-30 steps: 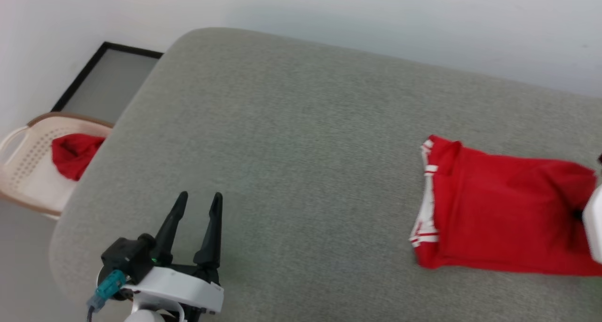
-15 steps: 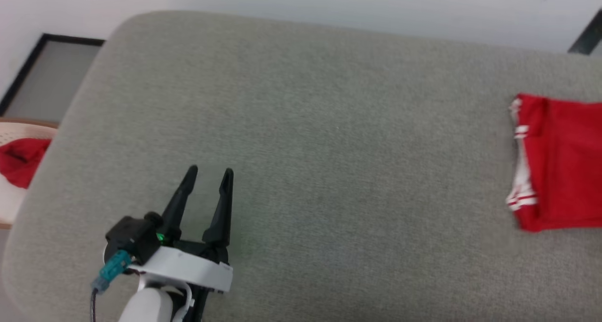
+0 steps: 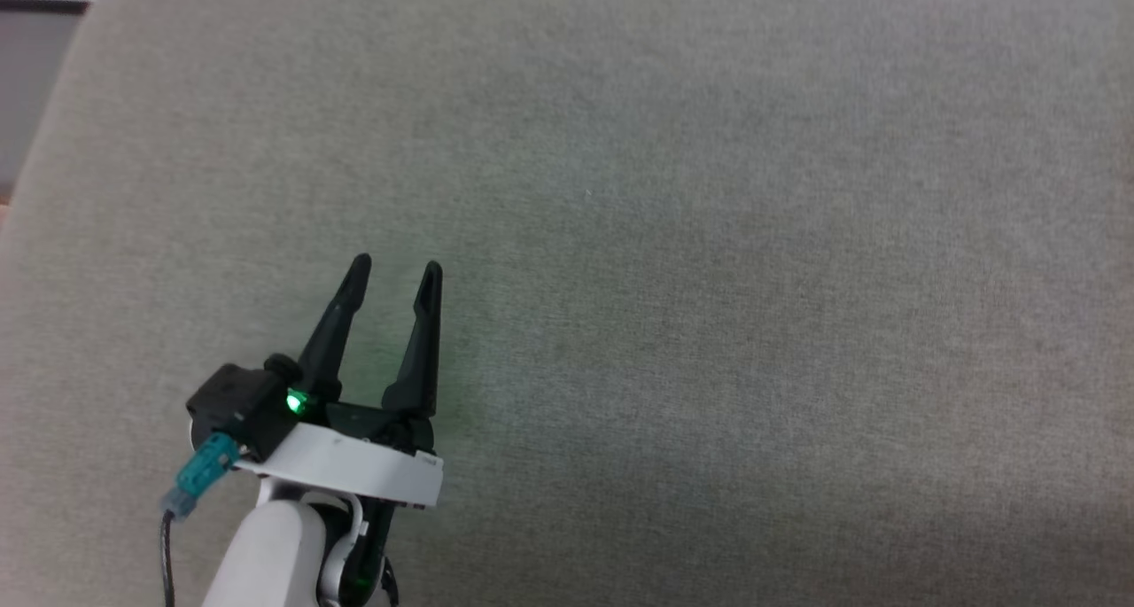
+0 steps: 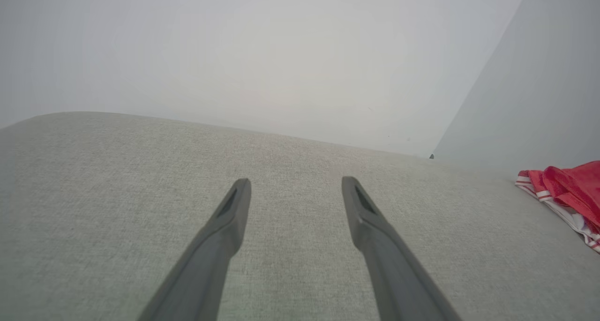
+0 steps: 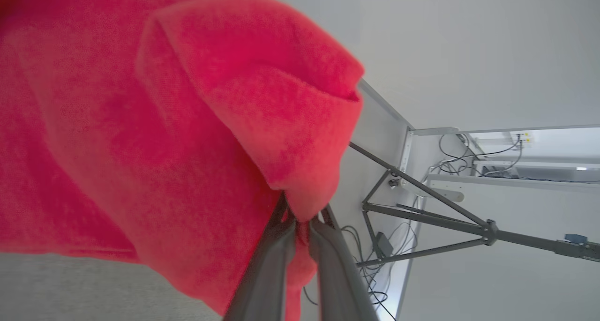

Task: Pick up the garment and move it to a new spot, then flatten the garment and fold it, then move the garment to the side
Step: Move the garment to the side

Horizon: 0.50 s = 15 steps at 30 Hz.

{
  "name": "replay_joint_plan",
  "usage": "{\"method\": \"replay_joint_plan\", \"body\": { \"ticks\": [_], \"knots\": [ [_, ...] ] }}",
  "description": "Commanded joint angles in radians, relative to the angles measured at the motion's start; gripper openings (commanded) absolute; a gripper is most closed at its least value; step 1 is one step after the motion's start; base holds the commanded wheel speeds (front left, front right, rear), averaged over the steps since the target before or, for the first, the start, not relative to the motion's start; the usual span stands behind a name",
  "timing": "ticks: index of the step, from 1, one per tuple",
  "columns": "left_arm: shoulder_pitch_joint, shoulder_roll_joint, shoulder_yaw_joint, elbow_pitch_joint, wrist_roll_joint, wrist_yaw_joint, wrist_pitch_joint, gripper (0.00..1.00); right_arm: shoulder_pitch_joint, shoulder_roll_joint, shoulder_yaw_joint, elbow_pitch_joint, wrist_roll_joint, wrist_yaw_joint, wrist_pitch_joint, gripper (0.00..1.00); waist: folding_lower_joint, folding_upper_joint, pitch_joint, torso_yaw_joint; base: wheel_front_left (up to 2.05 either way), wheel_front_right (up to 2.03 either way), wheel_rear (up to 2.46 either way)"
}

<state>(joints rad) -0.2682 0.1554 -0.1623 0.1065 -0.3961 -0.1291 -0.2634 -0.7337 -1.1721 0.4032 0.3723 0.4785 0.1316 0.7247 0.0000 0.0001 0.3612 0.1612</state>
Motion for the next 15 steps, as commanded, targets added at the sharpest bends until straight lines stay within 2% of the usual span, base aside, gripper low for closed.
{"method": "replay_joint_plan", "body": {
  "ticks": [1, 7, 15],
  "knots": [
    [-0.013, -0.002, -0.002, -0.003, 0.004, -0.003, 0.0, 1.0, -0.02, -0.02, 0.004, 0.002, -0.019, -0.002, -0.006, 0.0, 0.0, -0.0001, 0.037, -0.016, 0.0, 0.0, 0.0],
    [-0.033, 0.0, -0.005, -0.011, -0.003, -0.003, 0.0, 1.0, -0.059, -0.062, 0.0, 0.022, -0.089, -0.002, -0.005, 0.0, 0.0, -0.0001, 0.08, -0.018, 0.0, 0.0, 0.0],
    [-0.054, 0.003, -0.013, -0.016, -0.006, -0.003, 0.0, 1.0, -0.066, -0.01, -0.046, 0.07, -0.125, -0.002, -0.006, 0.0, 0.0, -0.0001, 0.119, -0.016, 0.0, 0.0, 0.0]
  ]
}}
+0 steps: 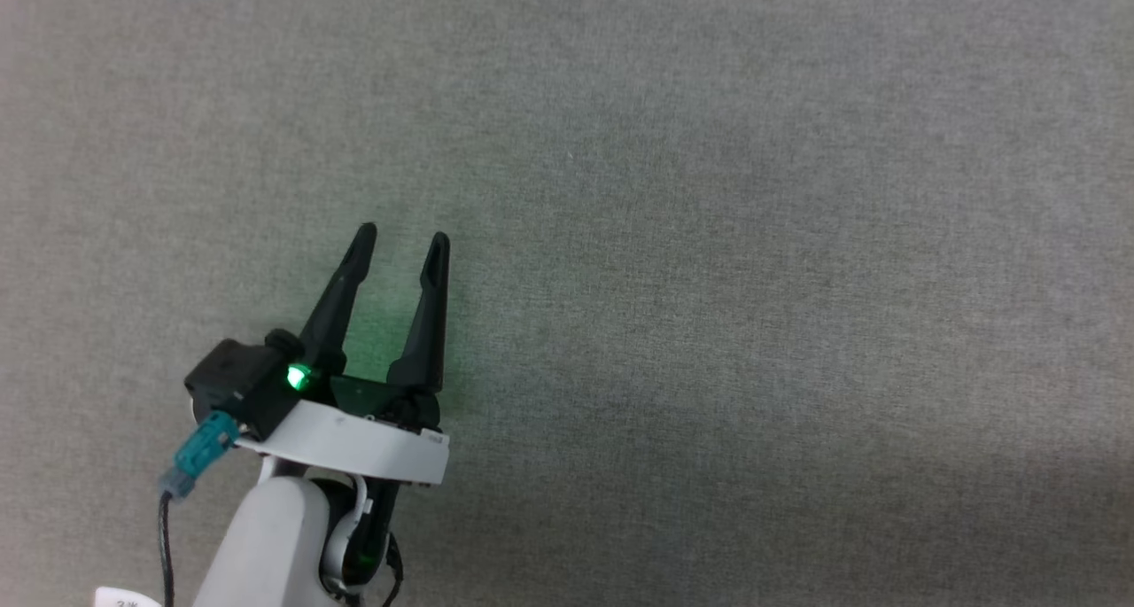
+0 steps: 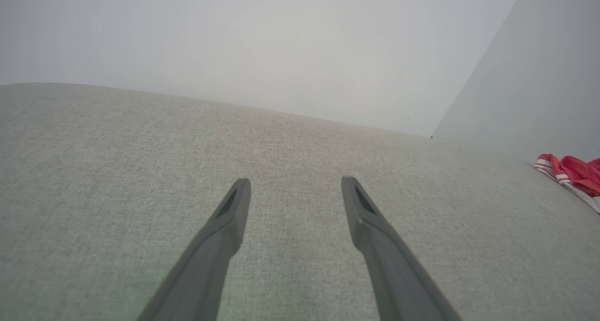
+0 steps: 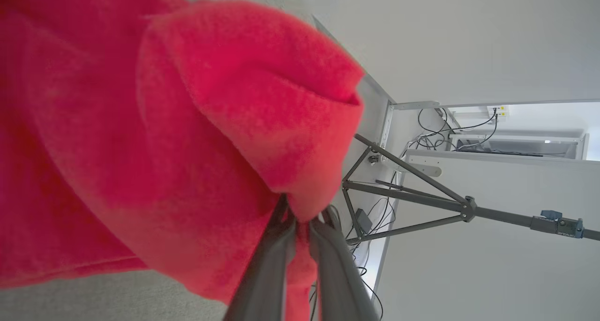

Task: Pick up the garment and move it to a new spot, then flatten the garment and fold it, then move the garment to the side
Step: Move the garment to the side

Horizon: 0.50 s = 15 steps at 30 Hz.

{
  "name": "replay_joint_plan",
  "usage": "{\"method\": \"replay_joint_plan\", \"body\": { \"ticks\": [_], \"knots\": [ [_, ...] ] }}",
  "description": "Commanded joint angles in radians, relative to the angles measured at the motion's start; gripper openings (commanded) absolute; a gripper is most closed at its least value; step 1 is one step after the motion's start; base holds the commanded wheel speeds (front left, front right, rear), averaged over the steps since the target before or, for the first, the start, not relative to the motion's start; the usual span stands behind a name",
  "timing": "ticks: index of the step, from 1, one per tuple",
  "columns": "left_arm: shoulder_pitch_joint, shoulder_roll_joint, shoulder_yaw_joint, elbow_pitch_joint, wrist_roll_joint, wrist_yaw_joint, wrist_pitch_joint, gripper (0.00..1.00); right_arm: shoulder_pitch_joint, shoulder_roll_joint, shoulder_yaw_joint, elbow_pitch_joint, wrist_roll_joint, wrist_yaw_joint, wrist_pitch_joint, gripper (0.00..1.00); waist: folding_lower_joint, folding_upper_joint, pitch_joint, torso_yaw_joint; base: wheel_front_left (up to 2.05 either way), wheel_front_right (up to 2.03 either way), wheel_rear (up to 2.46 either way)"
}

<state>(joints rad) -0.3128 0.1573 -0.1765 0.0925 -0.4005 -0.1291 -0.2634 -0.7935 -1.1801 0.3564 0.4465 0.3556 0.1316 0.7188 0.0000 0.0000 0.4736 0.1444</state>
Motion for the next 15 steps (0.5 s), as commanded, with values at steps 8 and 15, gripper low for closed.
{"method": "replay_joint_plan", "body": {
  "ticks": [8, 15],
  "knots": [
    [-0.023, 0.007, -0.008, 0.001, 0.0, -0.003, 0.0, 1.0, 0.028, 0.085, -0.089, 0.048, -0.074, -0.002, 0.023, 0.33, 0.0, 0.0, 0.029, 0.005, 0.0, 0.0, 0.0],
    [-0.009, 0.013, 0.002, 0.01, 0.003, -0.003, 0.0, 1.0, 0.045, 0.157, -0.16, 0.036, -0.15, -0.002, 0.03, 1.0, 0.0, 0.0, 0.001, -0.004, 0.0, 0.0, 0.0]
  ]
}}
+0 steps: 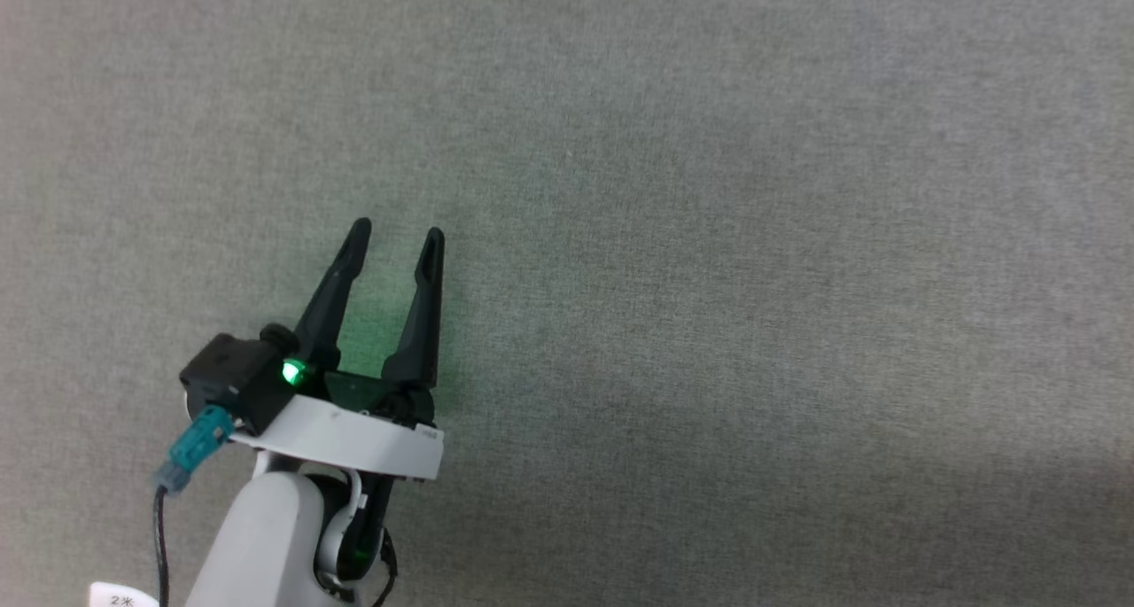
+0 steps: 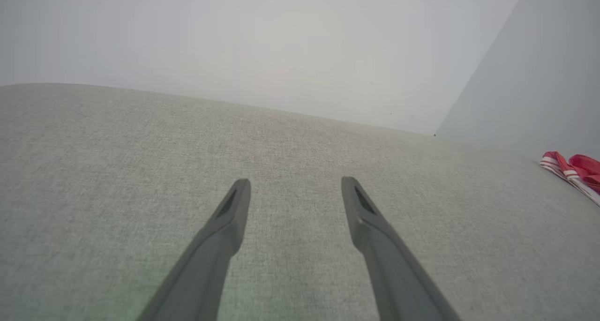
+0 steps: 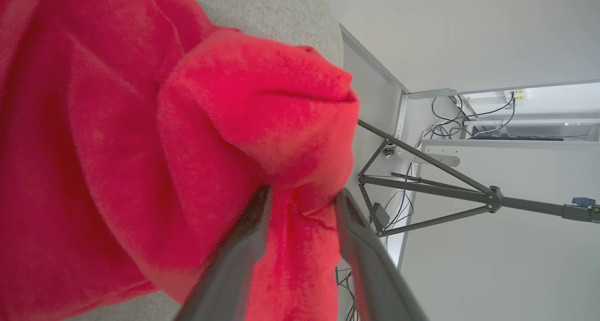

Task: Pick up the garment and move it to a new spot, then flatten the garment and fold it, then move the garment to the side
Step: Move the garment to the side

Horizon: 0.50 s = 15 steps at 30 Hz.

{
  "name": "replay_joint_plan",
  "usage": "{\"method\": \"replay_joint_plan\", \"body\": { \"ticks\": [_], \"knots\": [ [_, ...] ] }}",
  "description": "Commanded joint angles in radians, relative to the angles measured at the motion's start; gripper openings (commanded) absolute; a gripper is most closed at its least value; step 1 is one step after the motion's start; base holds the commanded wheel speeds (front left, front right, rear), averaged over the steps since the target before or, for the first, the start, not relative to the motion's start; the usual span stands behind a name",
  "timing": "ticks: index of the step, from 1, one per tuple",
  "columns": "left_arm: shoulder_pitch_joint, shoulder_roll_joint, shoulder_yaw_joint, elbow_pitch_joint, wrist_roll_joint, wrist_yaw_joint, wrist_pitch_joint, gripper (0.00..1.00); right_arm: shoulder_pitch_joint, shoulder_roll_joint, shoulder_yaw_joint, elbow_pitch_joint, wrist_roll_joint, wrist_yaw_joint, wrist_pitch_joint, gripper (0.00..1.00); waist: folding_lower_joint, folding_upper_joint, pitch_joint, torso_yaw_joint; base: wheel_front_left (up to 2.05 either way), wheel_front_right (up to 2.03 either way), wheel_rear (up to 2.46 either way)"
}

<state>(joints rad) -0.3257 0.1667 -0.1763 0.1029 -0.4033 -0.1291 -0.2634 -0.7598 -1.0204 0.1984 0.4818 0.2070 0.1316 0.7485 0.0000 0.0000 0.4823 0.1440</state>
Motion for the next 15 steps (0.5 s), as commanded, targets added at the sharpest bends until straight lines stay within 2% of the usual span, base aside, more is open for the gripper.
{"method": "replay_joint_plan", "body": {
  "ticks": [1, 9, 15],
  "knots": [
    [0.007, 0.003, 0.003, 0.0, 0.008, -0.003, 0.0, 1.0, 0.012, 0.004, -0.011, -0.004, -0.011, -0.002, 0.0, 1.0, 0.0, 0.0, -0.016, -0.006, 0.0, 0.0, 0.0],
    [0.04, 0.013, 0.015, 0.014, 0.014, -0.003, 0.0, 1.0, 0.028, 0.102, -0.043, -0.065, -0.042, -0.002, -0.048, 1.0, 0.0, 0.0, -0.108, -0.034, 0.0, 0.0, 0.0],
    [0.086, 0.024, 0.029, 0.036, 0.012, -0.003, 0.0, 1.0, 0.061, 0.237, -0.083, -0.092, -0.03, -0.002, -0.176, 1.0, 0.0, 0.0, -0.204, -0.061, 0.0, 0.0, 0.0]
  ]
}}
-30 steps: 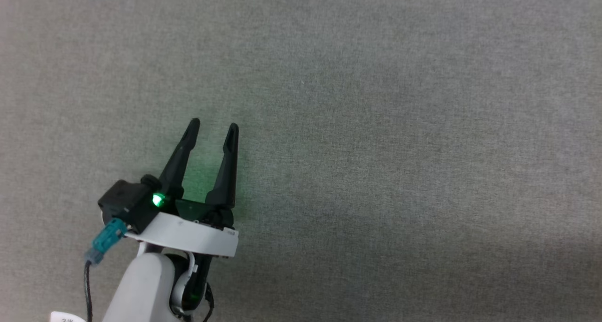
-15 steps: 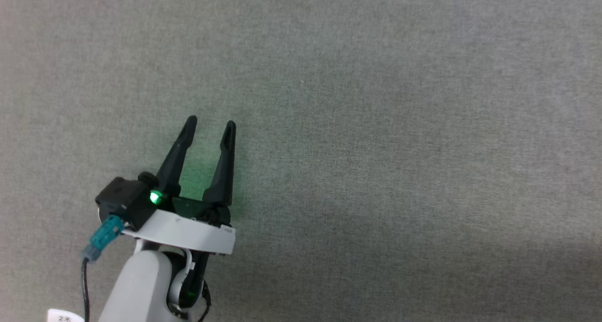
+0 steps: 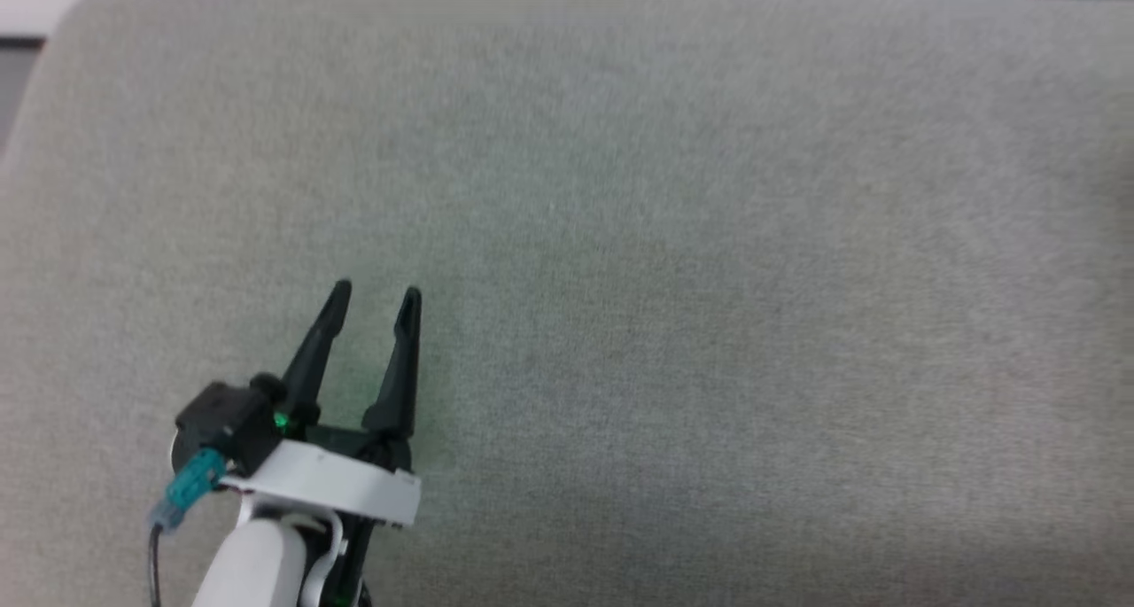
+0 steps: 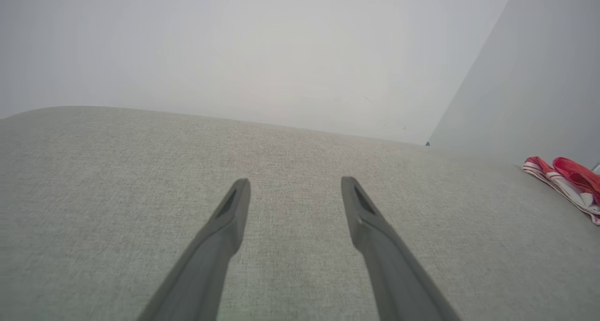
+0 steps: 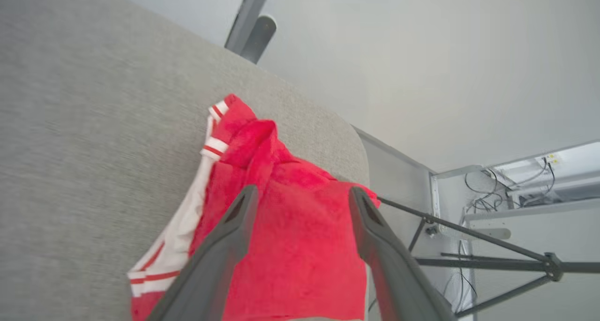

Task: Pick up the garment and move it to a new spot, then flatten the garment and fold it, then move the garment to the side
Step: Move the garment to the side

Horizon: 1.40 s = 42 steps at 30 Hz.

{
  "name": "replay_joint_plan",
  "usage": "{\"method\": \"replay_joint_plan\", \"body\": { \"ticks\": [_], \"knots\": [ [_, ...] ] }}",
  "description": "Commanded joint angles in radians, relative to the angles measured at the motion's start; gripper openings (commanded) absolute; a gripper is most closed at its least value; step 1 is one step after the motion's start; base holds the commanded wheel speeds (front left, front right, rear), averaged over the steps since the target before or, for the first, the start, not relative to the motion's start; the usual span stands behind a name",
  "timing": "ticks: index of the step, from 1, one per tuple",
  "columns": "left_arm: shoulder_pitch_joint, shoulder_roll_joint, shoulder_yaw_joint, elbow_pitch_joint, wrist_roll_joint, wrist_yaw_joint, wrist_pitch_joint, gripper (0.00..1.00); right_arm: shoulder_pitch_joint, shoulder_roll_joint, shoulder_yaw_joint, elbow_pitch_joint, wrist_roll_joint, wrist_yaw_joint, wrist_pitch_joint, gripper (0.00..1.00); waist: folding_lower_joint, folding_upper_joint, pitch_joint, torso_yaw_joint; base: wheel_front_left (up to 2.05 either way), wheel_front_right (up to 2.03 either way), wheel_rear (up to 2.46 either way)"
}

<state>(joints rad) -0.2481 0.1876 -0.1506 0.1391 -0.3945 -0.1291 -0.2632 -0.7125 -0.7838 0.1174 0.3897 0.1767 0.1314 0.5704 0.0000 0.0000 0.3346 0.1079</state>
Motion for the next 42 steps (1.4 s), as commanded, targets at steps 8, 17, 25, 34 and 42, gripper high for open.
{"method": "replay_joint_plan", "body": {
  "ticks": [8, 17, 25, 34, 42],
  "knots": [
    [0.095, 0.027, 0.041, 0.018, -0.002, -0.003, 0.0, 1.0, 0.124, 0.195, -0.053, -0.026, 0.003, -0.002, -0.276, 1.0, 0.0, 0.0, -0.195, -0.071, 0.0, 0.0, 0.0],
    [0.201, 0.03, 0.114, 0.018, 0.02, -0.003, 0.0, 1.0, 0.291, 0.364, -0.065, -0.005, -0.025, -0.002, -0.586, 1.0, 0.0, 0.0, -0.317, -0.119, 0.0, 0.0, 0.0],
    [0.27, 0.028, 0.152, 0.003, 0.006, -0.003, 0.0, 1.0, 0.422, 0.458, -0.076, -0.007, -0.04, -0.002, -0.764, 1.0, 0.0, 0.0, -0.362, -0.127, 0.0, 0.0, 0.0],
    [0.326, 0.045, 0.164, 0.007, -0.02, -0.003, 0.0, 1.0, 0.569, 0.553, -0.121, -0.075, -0.079, -0.002, -0.815, 1.0, 0.0, 0.0, -0.387, -0.121, 0.0, 0.0, 0.0],
    [0.352, 0.045, 0.181, 0.01, -0.027, -0.003, 0.0, 1.0, 0.668, 0.602, -0.152, -0.118, -0.09, -0.002, -0.825, 1.0, 0.0, 0.0, -0.394, -0.121, 0.0, 0.0, 0.0]
  ]
}}
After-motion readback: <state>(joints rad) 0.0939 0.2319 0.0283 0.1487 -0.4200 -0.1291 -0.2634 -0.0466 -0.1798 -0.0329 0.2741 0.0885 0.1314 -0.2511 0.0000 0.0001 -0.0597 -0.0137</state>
